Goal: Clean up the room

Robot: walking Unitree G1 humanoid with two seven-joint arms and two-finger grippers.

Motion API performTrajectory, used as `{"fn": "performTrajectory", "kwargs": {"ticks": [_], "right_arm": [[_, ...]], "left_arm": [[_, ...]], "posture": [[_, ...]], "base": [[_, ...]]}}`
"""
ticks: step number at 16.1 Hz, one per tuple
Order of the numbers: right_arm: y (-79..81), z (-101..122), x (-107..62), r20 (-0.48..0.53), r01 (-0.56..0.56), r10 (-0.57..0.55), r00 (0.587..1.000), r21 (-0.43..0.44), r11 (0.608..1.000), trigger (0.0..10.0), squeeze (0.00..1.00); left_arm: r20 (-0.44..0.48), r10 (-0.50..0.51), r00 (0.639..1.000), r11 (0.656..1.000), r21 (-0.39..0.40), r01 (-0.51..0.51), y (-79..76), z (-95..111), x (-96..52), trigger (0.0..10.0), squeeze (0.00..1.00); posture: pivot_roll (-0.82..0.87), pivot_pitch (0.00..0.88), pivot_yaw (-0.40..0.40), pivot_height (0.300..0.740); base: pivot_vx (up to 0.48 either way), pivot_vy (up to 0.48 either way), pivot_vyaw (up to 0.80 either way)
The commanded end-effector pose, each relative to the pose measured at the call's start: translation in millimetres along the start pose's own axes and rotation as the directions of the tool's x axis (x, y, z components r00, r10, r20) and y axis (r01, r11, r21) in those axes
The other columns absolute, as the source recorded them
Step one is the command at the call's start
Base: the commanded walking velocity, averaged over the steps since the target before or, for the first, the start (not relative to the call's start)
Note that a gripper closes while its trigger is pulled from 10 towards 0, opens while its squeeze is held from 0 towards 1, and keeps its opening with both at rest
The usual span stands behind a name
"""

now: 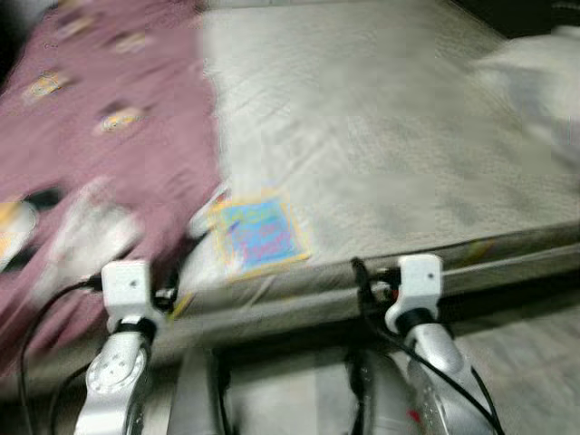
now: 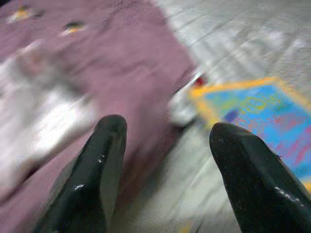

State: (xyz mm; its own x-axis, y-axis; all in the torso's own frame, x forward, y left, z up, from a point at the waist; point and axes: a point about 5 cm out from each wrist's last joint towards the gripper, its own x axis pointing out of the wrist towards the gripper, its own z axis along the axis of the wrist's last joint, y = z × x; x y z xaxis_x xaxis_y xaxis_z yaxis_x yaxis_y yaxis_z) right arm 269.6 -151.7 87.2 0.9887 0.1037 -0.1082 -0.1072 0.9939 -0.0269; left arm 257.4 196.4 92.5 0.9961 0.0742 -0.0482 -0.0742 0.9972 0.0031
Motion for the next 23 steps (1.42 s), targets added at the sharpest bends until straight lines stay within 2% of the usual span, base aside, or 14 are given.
{"fn": "performTrajectory", "kwargs": {"ticks": [1, 7, 11, 13, 16, 20, 23], "right_arm": [[-9.3, -4.1, -3.0, -0.021, 0.030, -0.030, 0.999, 0.000, 1.000, 10.0, 0.00], [-9.3, -4.0, -2.4, -0.020, 0.031, -0.031, 0.999, 0.004, 1.000, 10.0, 0.00], [-8.5, -4.5, -2.6, -0.023, 0.021, -0.021, 1.000, 0.005, 1.000, 10.0, 0.00], [-7.0, -4.5, -2.9, -0.025, 0.012, -0.012, 1.000, 0.007, 1.000, 10.0, 0.00], [-4.9, -4.6, -3.0, -0.032, 0.003, -0.003, 0.999, 0.011, 1.000, 10.0, 0.00], [-5.1, -5.1, -2.4, -0.037, 0.003, -0.002, 0.999, 0.015, 1.000, 10.0, 0.00], [-5.0, -5.8, -3.9, -0.041, 0.008, -0.008, 0.999, 0.018, 1.000, 10.0, 0.00]], "left_arm": [[-0.009, -0.033, 0.999, 0.999, -0.014, 0.033, -8.6, -2.2, -1.0, 10.0, 0.00], [-0.028, 0.017, 0.999, 1.000, -0.023, -0.018, -5.2, -3.7, 0.4, 10.0, 0.00], [-0.107, 0.140, 0.984, 0.984, -0.095, -0.150, 4.5, -11.2, 3.2, 10.0, 0.00], [-0.131, 0.183, 0.974, 0.974, -0.112, -0.198, 10.2, -14.6, 4.2, 10.0, 0.00], [-0.131, 0.186, 0.974, 0.969, -0.137, -0.204, 10.6, -12.7, 9.9, 10.0, 0.00], [-0.062, 0.158, 0.985, 0.975, -0.147, -0.166, 7.6, 1.9, 17.0, 10.0, 0.00], [-0.067, 0.162, 0.984, 0.970, -0.173, -0.172, 12.8, 0.2, 19.9, 10.0, 0.00]], "posture": [[-0.06, 0.144, 0.010, 0.495], [-0.06, 0.146, 0.010, 0.495], [-0.06, 0.148, -0.001, 0.495], [-0.06, 0.154, -0.011, 0.475], [-0.06, 0.162, -0.026, 0.475], [-0.06, 0.161, -0.023, 0.475], [-0.07, 0.165, -0.021, 0.475]], "base": [[0.360, 0.000, 0.00], [0.049, 0.000, 0.00], [0.000, 0.000, 0.00], [0.000, 0.000, 0.00], [0.000, 0.000, 0.00], [0.000, 0.000, 0.00], [0.000, 0.000, 0.00]]}}
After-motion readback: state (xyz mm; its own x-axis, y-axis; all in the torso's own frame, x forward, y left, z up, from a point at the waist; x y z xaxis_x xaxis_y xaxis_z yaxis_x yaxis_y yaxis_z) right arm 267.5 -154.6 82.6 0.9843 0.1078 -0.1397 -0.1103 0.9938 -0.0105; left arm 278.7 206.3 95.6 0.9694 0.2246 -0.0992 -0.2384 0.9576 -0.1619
